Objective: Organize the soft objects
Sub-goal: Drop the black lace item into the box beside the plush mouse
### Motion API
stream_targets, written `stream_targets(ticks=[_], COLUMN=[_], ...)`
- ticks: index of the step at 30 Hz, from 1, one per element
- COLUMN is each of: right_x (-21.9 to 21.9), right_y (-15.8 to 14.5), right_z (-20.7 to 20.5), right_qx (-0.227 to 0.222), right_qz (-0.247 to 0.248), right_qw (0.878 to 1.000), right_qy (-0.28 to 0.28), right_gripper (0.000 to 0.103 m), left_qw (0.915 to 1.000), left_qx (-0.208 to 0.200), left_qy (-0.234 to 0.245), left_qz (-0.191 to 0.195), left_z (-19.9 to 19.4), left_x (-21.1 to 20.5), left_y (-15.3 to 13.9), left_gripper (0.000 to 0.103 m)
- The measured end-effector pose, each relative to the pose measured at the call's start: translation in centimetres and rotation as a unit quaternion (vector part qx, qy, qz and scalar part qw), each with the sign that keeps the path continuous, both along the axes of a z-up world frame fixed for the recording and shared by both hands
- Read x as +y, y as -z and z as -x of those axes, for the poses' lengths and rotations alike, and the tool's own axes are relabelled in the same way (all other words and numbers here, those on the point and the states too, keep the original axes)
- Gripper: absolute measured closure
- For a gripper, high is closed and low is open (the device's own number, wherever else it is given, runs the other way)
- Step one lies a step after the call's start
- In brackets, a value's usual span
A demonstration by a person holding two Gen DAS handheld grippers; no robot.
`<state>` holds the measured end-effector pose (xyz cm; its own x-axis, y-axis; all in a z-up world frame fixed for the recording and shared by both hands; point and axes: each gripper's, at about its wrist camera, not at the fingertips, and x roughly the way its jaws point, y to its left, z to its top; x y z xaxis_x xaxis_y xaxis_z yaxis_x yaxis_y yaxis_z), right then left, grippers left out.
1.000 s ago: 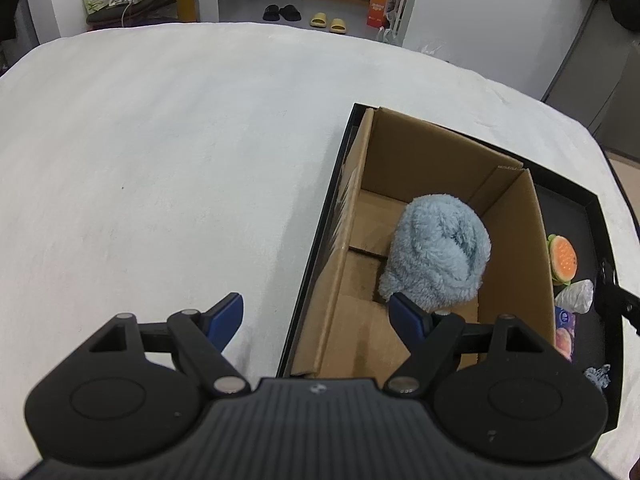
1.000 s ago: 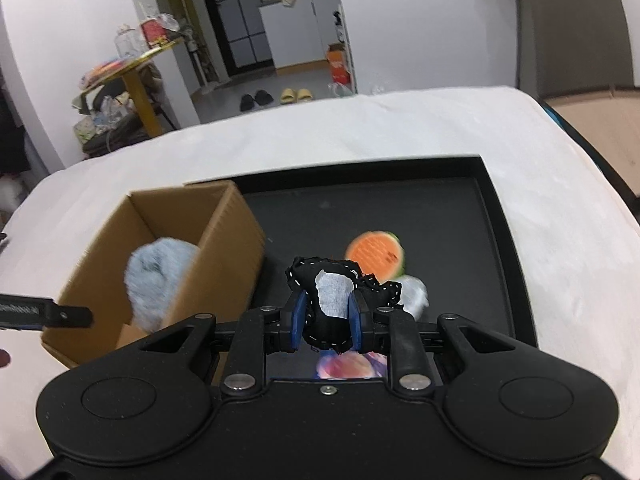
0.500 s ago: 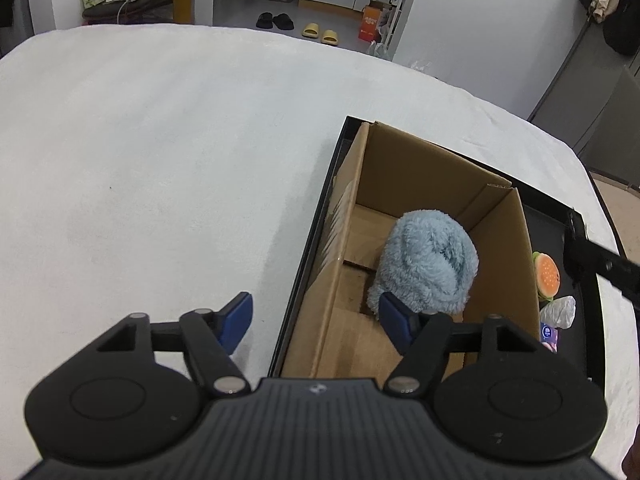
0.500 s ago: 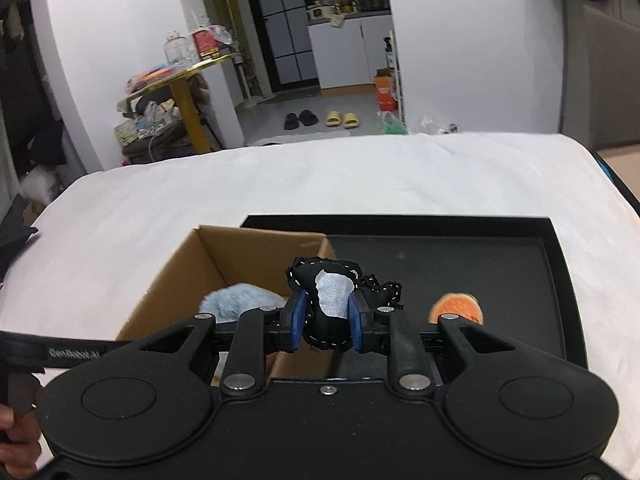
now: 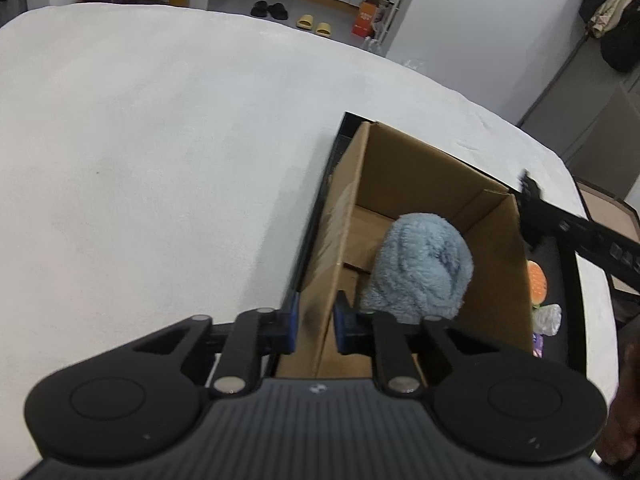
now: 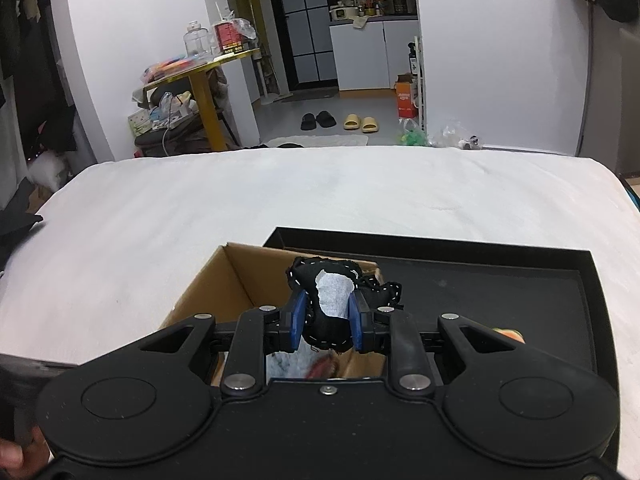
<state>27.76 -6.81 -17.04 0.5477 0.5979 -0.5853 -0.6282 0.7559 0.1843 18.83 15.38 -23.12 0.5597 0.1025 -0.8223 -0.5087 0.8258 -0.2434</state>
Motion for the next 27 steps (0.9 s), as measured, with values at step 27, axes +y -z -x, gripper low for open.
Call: stream_targets(ticks=[27], right_x=[-3.0], right_y=[0.8], right_z=[0.5], right_qx=[0.012], right_qz=[0.016], right_qw=[0.998], right_qy=[0.056], right_gripper=[0.065], left_qw=[1.0], left_qx=[0.004], left_qy=[0.003], left_qz=[0.007], left_z=[-0.1], left_x=[-0.3], left_y=[-0.2], left_gripper=[0.085])
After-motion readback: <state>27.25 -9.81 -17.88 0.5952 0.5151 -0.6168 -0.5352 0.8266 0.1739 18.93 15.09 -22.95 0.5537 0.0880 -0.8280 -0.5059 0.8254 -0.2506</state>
